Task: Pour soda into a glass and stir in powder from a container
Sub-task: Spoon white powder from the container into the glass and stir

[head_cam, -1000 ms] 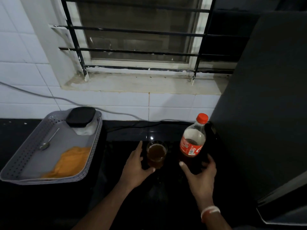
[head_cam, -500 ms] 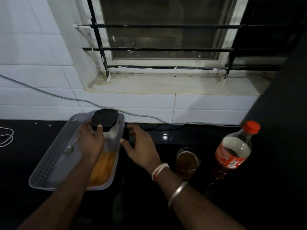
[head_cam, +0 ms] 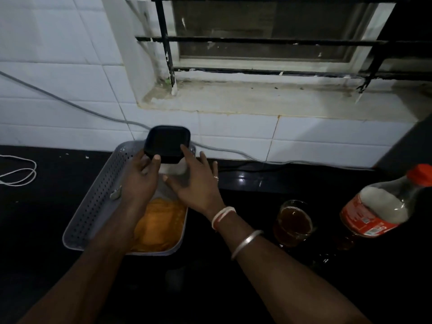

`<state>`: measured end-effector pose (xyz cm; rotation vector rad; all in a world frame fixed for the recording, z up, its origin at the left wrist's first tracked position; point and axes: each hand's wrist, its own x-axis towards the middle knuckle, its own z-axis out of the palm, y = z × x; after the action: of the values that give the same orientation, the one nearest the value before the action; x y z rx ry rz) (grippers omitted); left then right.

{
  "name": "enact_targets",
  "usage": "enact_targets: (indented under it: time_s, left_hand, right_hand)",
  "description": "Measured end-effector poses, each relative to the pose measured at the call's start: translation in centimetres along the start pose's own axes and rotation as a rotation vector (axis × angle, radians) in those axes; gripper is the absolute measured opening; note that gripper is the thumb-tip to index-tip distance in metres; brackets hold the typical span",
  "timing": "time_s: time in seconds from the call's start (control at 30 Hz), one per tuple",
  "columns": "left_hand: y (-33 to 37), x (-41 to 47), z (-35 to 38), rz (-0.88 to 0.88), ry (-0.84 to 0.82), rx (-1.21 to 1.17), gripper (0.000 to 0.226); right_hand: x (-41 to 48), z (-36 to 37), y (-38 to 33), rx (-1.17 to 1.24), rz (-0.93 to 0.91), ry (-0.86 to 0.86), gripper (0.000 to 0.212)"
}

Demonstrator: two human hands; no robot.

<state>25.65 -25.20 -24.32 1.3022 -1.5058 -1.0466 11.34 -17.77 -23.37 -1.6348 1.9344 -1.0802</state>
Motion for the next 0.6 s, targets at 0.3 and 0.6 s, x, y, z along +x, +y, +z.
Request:
enact_targets:
  time_s: [0.3,0.6]
  left_hand:
    - [4.3,-14.3,3.8,0.177,-0.088,-0.075,0.036]
    - [-1.6,-18.9,5.7,-0.008,-0.189,-0.020,0.051]
  right_hand:
    - [-14.6,-5.7,1.1,0.067,0.022,0.241,0.084]
    - [-18.8,-5.7,5.3,-0.065,0.157,0.100,0.084]
